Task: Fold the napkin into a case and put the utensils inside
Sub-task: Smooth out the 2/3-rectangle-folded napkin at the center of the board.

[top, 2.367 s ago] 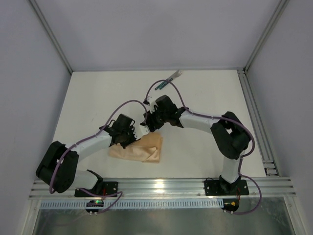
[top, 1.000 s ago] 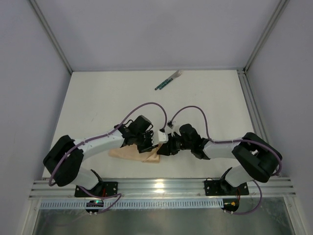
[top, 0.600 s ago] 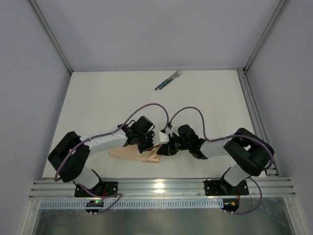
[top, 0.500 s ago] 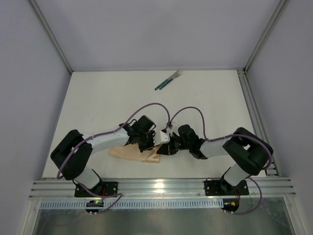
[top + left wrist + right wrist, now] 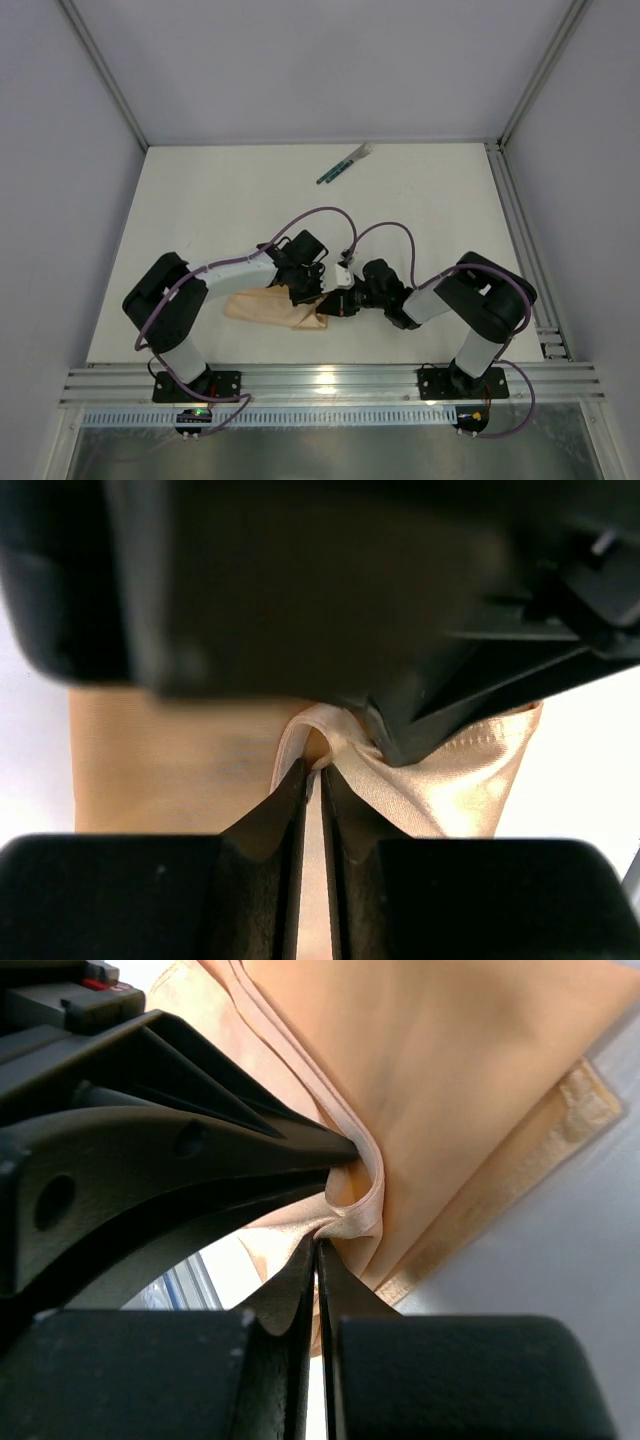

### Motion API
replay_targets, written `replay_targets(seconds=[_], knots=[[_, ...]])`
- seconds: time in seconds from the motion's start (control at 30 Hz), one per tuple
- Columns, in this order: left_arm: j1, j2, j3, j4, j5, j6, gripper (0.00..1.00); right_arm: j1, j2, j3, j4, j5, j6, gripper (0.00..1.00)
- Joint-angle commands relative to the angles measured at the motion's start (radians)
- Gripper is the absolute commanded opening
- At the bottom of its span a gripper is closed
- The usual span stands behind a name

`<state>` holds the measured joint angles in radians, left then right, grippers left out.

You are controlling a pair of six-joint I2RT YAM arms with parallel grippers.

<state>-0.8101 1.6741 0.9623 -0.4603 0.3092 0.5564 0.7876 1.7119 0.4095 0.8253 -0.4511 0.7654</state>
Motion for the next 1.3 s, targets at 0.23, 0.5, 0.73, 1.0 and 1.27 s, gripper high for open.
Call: replay_targets(seconds=[0.23,0.5,0.73,1.0,1.27], knots=[[-0.008,0.004,0.016,-0.009,-0.012,0.017,0.11,0.021,0.003,0.003,0.009,0.112,0.02,0.04],[-0.008,-0.033,-0.002,0.002,-0.055,0.022,0.17,0.021,0.003,-0.009,-0.066,0.163,0.043,0.04],[-0.006,-0.183,0.036,-0.067,-0.1,0.004,0.32,0.021,-0.031,-0.001,-0.123,0.172,0.02,0.04],[-0.003,-0.35,-0.065,-0.213,-0.085,-0.018,0.3,0.033,-0.02,0.0,-0.112,0.175,0.038,0.04],[0.146,-0.444,-0.186,-0.239,-0.226,0.014,0.19,0.038,-0.081,0.029,-0.204,0.192,-0.001,0.25]])
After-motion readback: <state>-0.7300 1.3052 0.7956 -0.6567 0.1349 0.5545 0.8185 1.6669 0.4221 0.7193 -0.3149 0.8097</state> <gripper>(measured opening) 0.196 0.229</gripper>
